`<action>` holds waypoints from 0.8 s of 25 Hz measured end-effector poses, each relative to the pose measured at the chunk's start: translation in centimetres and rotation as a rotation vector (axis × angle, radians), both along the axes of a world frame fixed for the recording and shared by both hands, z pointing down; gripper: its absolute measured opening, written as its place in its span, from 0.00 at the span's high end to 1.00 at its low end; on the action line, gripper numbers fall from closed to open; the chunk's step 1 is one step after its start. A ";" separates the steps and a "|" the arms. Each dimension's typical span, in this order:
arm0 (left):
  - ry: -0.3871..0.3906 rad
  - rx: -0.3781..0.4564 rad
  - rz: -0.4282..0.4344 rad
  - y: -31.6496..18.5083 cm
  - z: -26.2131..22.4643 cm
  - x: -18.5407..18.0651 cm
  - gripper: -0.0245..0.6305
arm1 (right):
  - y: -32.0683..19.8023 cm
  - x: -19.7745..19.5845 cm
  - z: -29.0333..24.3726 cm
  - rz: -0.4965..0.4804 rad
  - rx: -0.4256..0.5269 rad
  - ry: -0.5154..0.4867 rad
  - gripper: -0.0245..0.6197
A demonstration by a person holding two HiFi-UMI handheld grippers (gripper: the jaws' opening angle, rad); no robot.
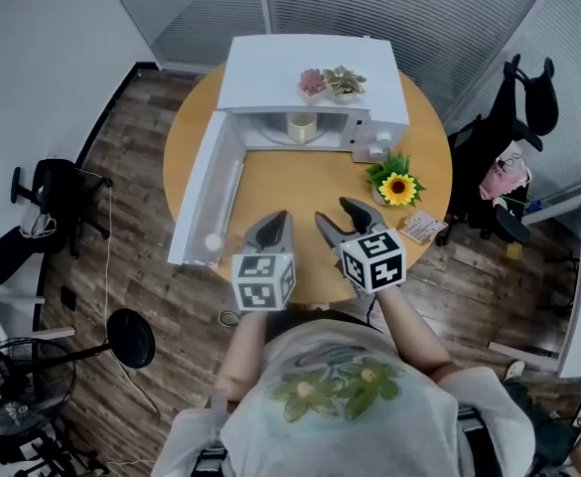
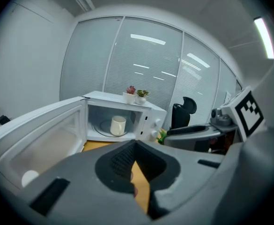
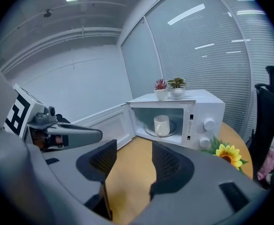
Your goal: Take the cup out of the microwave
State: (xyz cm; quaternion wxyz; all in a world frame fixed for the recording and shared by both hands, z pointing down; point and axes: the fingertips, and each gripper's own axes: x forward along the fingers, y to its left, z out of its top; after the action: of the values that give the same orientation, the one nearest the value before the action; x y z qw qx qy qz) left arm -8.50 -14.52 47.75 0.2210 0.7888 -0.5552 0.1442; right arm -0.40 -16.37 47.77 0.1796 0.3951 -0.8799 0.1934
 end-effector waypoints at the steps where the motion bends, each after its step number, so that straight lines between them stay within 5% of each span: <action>1: -0.002 -0.003 0.000 -0.5 0.2 -0.1 0.96 | -0.6 -0.2 0.1 0.001 -0.002 0.000 0.58; 20: -0.017 -0.082 0.023 -6.7 3.4 -1.8 0.96 | -9.7 -3.7 2.5 0.029 -0.045 0.031 0.58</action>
State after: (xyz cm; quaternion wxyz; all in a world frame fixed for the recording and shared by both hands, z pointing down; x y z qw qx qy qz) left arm -10.25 -21.25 51.20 0.2469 0.7842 -0.5414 0.1759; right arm -4.10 -26.03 50.31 0.1994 0.4065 -0.8667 0.2095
